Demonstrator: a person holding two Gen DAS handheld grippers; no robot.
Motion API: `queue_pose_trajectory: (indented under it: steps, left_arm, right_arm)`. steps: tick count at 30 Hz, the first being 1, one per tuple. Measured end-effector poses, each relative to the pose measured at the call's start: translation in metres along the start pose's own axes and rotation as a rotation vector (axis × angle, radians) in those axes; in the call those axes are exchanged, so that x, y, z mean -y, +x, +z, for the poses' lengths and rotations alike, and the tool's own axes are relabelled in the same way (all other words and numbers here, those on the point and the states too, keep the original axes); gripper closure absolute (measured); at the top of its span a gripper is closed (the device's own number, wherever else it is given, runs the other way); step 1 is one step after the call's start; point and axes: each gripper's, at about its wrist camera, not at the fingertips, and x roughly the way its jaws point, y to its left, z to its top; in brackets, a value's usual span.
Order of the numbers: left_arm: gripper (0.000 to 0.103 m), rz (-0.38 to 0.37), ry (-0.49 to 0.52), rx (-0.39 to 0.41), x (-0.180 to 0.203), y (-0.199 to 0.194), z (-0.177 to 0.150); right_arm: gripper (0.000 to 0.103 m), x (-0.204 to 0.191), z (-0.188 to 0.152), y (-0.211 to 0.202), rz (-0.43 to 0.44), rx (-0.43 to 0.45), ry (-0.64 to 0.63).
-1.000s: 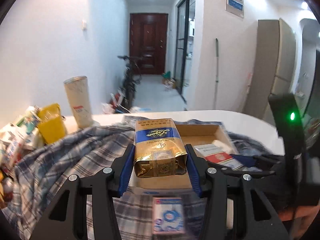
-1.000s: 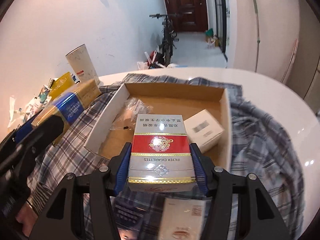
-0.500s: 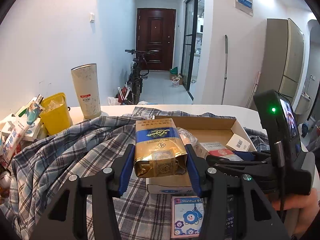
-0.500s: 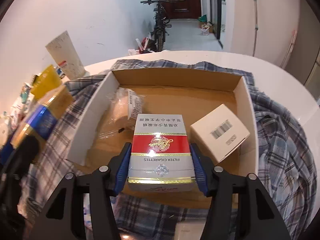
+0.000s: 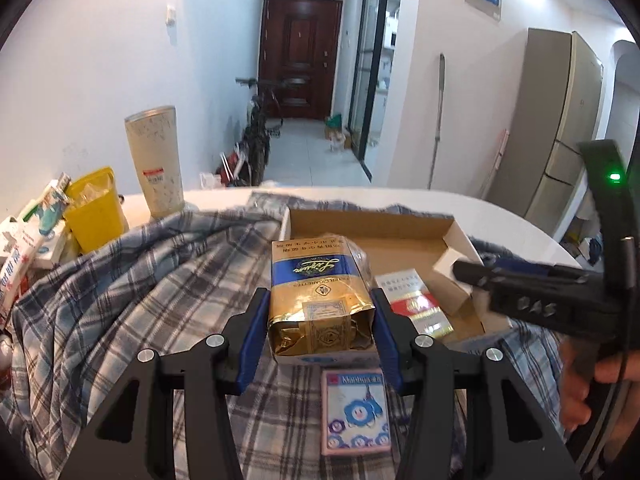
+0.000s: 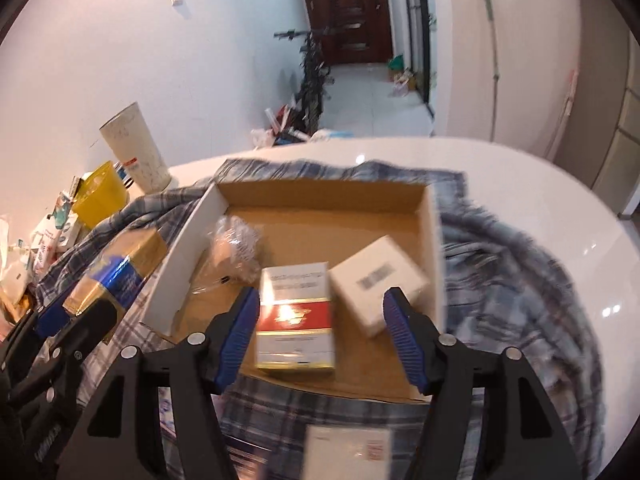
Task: Organize objects
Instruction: 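Lower the gold coffee bag into the cardboard box and open the left gripper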
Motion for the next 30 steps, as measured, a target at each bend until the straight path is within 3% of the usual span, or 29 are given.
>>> queue_pose_trajectory:
  steps: [8, 12, 16, 24, 28, 30]
  left_arm:
    - [0.052, -0.055, 0.027, -0.103, 0.002, -0.005, 0.005]
    - [0.052, -0.052, 0.097, -0.157, 0.016, 0.015, 0.011]
    - [0.052, -0.056, 0.090, -0.238, 0.024, 0.043, 0.011]
    - [0.052, -0.024, 0.095, -0.245, 0.023, 0.073, 0.018]
    - [0.051, -0.026, 0.103, -0.209, 0.021, 0.075, 0.020]
    - [0.041, -0.032, 0.107, -0.189, 0.020, 0.074, 0.020]
  right_arm:
    - [0.040, 0.030, -0.007, -0.009, 0.039, 0.054, 0.082]
    - [0.040, 0.033, -0.011, -0.003, 0.043, 0.038, 0.078]
    - [0.040, 0.039, -0.012, -0.005, 0.064, 0.040, 0.090]
    - [0.040, 0.049, -0.011, -0.007, 0.050, 0.054, 0.106]
    - [0.040, 0.048, -0.012, -0.007, 0.045, 0.056, 0.098]
    - [0.040, 0.047, -0.012, -0.007, 0.039, 0.059, 0.090]
